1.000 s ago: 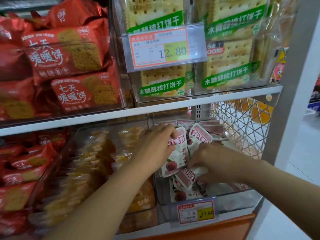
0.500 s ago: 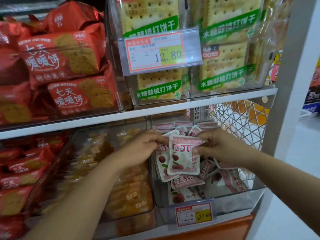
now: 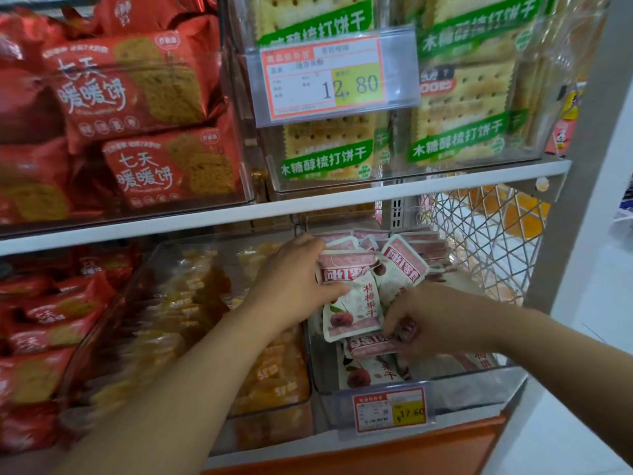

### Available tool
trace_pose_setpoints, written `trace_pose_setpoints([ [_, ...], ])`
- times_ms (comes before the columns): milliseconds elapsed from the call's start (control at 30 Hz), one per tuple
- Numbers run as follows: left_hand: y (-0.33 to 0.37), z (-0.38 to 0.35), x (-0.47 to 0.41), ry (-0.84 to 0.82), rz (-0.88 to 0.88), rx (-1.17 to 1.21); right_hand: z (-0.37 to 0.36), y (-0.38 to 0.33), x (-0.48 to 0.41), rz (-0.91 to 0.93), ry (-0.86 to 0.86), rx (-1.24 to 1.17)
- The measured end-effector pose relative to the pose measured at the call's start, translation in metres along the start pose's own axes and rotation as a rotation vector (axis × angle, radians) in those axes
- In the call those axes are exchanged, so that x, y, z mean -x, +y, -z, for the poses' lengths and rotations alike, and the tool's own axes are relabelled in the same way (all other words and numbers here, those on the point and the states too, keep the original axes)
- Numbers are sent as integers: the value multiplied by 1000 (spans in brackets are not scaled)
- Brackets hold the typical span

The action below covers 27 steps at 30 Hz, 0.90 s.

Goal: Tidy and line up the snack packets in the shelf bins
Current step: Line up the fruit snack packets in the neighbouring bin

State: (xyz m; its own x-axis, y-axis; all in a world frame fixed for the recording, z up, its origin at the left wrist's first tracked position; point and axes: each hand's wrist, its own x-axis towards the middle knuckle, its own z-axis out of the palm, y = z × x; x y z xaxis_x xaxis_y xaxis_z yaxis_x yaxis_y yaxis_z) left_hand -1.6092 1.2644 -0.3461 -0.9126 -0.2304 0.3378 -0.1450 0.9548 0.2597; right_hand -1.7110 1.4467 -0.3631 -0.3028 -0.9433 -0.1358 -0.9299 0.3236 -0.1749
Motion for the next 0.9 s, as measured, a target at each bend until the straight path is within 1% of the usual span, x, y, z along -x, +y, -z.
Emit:
trace_pose_setpoints([
  [67, 0, -2, 0, 22, 12, 21, -9, -2, -5, 25, 48, 176],
  [100, 1, -3, 1, 30, 11, 20, -10, -3, -6, 23, 85, 216],
  [167, 1, -4, 2, 50, 9, 15, -5, -2, -5, 30, 121, 196],
  [200, 0, -5, 2, 64, 12, 19, 1, -2, -3, 31, 110, 147],
  [267, 0, -5, 2, 79, 20, 23, 18, -1, 6, 23, 97, -41],
  [300, 1, -5, 1, 80, 18, 23, 27, -2, 10, 17, 127, -134],
  [400, 3, -5, 0, 76, 14, 60, 41, 1, 15, -4, 348, -332],
  [433, 3, -5, 0, 70, 20, 72, 41, 2, 15, -24, 391, -378],
  [567, 1, -6, 0, 28, 29, 62, 23, 3, 6, -136, 438, -401],
  [633, -1, -7, 1, -13, 24, 88, 17, 1, 3, -174, 453, -492],
  [767, -6, -3, 1, -78, 2, 234, 8, -8, -4, -186, 504, -554],
  [900, -10, 1, 0, -91, 21, 284, 9, -12, -6, -171, 519, -600],
])
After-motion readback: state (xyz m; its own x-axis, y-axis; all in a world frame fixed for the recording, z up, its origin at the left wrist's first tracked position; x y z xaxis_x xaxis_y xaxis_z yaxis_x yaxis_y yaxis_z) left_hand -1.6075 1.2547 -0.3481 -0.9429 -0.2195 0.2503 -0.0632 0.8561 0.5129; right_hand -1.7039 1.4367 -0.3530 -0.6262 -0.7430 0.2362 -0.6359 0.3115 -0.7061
